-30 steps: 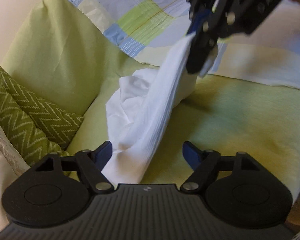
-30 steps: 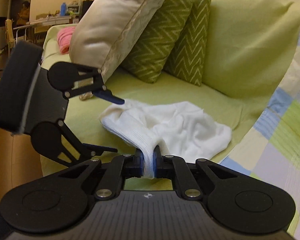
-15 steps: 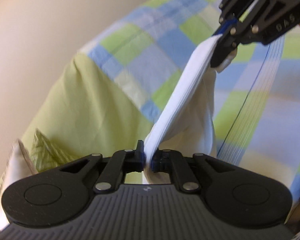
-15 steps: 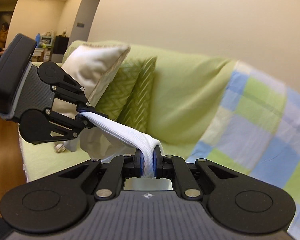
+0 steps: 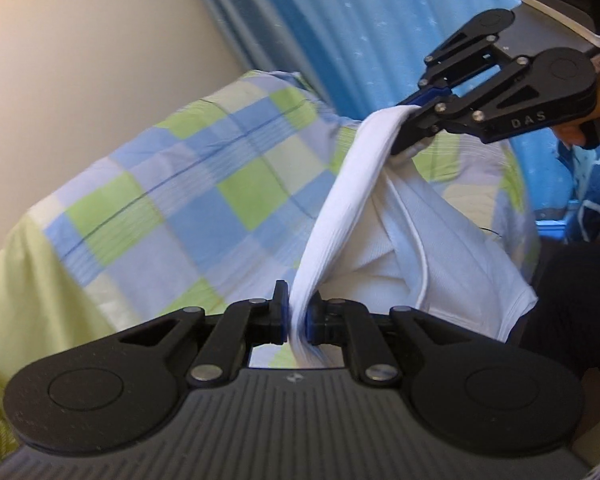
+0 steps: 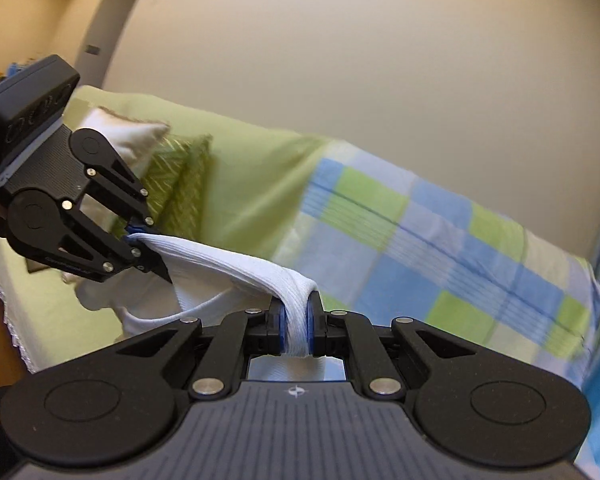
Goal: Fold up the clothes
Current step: 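Carry the cloth onto the plaid bed sheet and open both grippers, then grasp the white tank top edge with the right gripper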
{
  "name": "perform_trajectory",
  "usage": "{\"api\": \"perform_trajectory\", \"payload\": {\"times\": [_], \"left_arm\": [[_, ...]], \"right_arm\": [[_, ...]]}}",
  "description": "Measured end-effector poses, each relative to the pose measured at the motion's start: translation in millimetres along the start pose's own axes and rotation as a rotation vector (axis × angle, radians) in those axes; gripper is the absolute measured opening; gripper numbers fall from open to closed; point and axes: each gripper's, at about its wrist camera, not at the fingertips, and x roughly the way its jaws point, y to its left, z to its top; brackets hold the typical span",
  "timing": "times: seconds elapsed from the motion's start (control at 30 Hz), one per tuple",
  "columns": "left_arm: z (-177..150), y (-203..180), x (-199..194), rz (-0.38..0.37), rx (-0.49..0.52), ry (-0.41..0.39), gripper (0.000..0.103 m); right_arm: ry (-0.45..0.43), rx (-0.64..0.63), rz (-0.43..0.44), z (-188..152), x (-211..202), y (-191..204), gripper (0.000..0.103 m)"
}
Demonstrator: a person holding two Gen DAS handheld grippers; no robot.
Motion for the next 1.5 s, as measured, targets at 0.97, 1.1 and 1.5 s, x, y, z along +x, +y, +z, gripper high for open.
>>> {"api": "perform_trajectory", "payload": {"times": [0.97,1.1,1.5], "left_arm": [[-129,31,271,-0.194,-0.267,0.201,0.053],[-141,32,251,-0.193,-0.272,0.194,0.06],[-147,14,245,-0.176,0.049,0.102,0.066]], "right_arm": [[0.321,0.237,0.132,-196,115,81,0.031],[0.374,0.208,0.107,-200,132,114,0.031],[0.372,0.169,-0.034,-200,105,73,0.005]]}}
